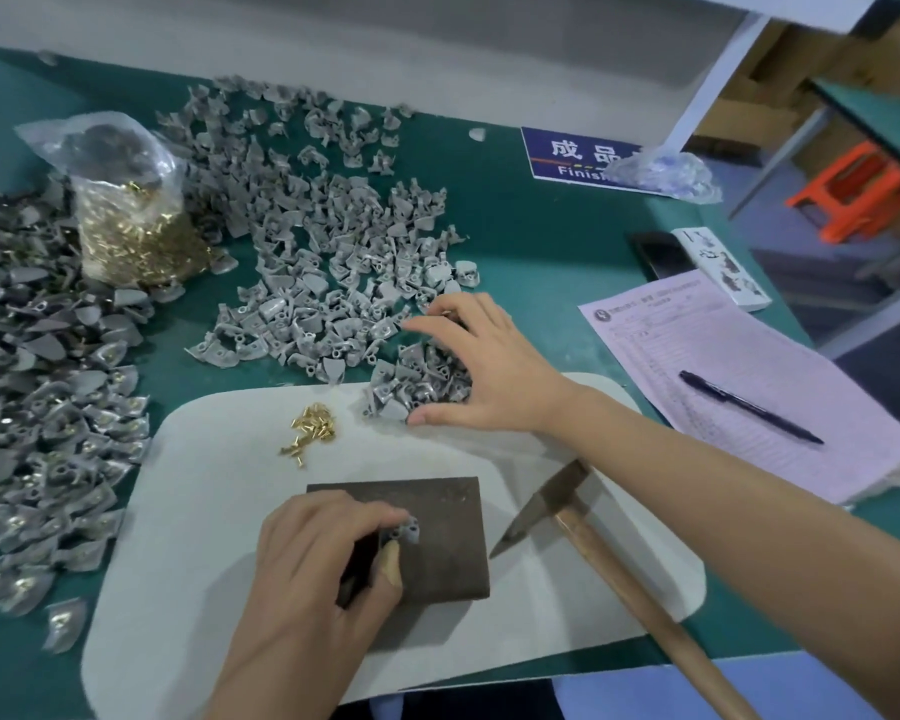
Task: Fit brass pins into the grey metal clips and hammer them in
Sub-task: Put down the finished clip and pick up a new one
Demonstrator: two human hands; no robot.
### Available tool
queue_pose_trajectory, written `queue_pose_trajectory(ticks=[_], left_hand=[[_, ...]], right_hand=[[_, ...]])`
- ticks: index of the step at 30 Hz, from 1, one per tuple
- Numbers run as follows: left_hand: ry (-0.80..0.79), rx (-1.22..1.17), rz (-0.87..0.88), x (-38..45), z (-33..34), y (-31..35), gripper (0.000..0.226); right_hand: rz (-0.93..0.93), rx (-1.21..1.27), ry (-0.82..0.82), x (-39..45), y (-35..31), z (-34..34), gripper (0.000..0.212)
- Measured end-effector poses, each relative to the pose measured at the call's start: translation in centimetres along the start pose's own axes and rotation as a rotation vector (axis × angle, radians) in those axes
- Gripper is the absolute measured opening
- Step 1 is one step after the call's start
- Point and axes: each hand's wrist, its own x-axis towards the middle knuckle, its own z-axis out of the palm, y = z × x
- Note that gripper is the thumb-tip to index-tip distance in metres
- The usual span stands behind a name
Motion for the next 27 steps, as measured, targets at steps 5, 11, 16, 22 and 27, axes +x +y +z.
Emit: queue_pose_trajectory(ticks=[5,11,16,22,27], left_hand=[[0.030,-0.083,-0.097,0.3,-0.3,0.2,0.028],[0.140,-0.085,-0.344,-0.5,-3.1,-1.0,0.031],[0.219,-0.156,-0.476,-0.9,-4.8,-2.2,0.025],[0.246,-0.248,-0.544,-0.9,-5.1,-2.6,0.021],[0.228,-0.289,-0.524,-1.1,-5.1,-2.7,0.023]], right_hand=[[-0.058,-0.033,0.089,0.5,-0.8,-1.0,0.079],[-0.154,0.112,0.021,2.7,-5.9,-2.5,0.024],[-0.103,0.088,-0.293,4.5,-10.8,-1.6,0.014],[0.033,-0.132,-0.304,5.7,-12.9,-0.2,0.036],[0.069,-0.179,-0.309,6.1,-14.0,0.2,0.026]])
